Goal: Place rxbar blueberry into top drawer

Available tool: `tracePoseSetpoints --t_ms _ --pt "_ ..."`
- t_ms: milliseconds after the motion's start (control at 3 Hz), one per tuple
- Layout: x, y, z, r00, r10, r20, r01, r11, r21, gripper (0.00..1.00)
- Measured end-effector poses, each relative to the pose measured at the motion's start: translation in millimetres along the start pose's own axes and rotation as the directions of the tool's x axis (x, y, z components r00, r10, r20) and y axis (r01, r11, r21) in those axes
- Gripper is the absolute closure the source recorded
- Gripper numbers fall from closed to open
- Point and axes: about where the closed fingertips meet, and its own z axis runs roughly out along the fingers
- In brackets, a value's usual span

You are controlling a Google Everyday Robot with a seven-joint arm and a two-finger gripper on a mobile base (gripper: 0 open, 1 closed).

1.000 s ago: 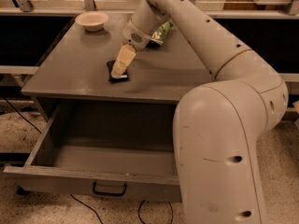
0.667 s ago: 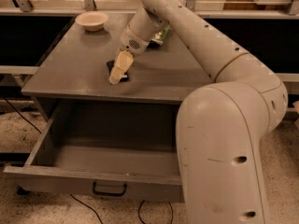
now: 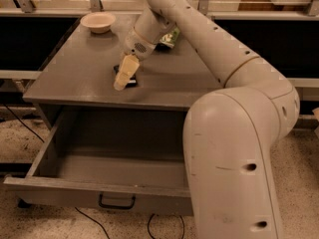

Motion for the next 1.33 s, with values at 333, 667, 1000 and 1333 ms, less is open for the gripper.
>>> tracePoseSetpoints --t_ms 333,667,1000,1333 --pt "0.0 0.0 0.1 1.000 0.000 0.000 0.000 1.0000 0.000 0.03" --pt "0.0 0.0 0.1 1.000 0.000 0.000 0.000 1.0000 0.000 0.21" --pt "0.0 0.0 0.1 1.000 0.000 0.000 0.000 1.0000 0.000 0.46" --pt "0.0 0.0 0.1 1.000 0.000 0.000 0.000 1.0000 0.000 0.67"
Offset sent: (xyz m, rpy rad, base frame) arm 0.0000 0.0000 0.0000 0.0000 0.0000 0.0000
